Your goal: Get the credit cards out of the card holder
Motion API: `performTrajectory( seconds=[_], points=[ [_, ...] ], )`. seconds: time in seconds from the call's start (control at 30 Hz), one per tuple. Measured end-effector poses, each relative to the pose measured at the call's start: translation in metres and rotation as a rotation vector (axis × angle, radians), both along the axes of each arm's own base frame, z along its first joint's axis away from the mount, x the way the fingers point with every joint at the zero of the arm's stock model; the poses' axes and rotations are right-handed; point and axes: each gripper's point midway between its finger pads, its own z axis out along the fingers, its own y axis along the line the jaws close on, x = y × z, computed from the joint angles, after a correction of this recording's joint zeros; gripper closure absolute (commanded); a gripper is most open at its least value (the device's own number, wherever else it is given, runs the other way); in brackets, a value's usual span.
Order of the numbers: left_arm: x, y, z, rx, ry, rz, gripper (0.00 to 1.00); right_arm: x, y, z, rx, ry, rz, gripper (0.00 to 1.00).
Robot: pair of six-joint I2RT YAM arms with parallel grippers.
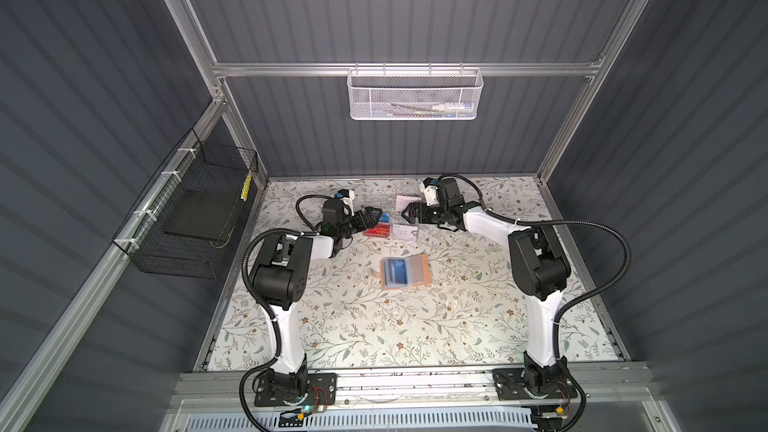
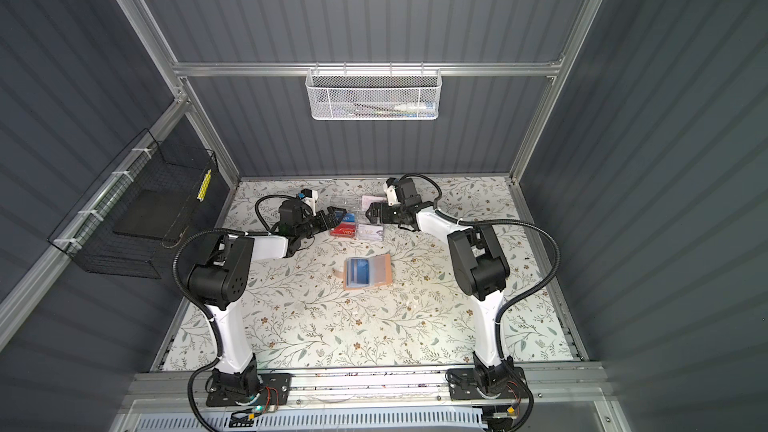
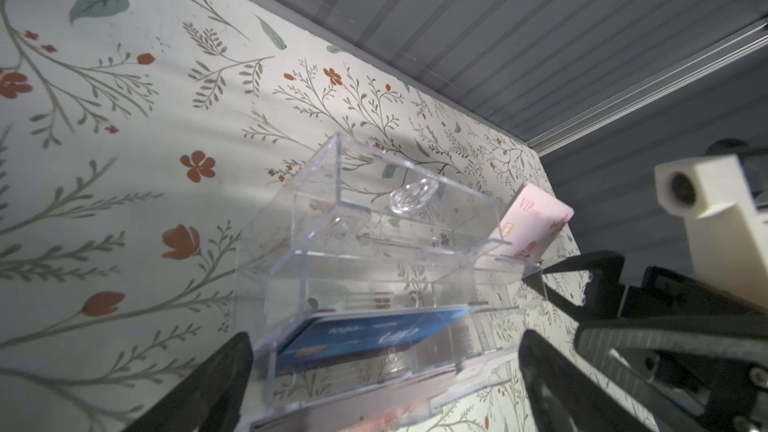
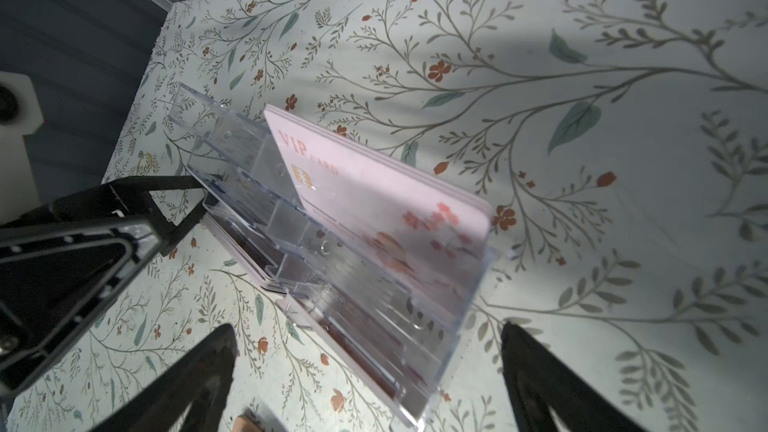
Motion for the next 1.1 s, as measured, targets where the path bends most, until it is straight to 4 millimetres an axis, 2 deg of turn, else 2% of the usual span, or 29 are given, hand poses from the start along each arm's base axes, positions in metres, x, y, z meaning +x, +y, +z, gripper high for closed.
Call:
performTrajectory(
  seconds=[0.17,0.4,0.9,1.1],
  points=[
    [0.000,0.000,0.001,0.007,-0.010,-0.004,0.00,0.004,0.004,0.003,0.005,-0.015,0.020,0.01],
    [0.001,-0.001,0.006,-0.002,-0.037,-0.008,0.00,0.006,0.008,-0.008,0.001,0.007,0.038,0.01],
    [-0.027,-0.007,0.006,0.000,-0.035,-0.013,0.00,0.005,0.006,-0.011,0.000,0.010,0.060,0.01],
    [-0.027,-0.006,0.009,0.007,-0.036,0.003,0.00,0.003,0.005,-0.011,-0.003,0.011,0.062,0.01]
  ],
)
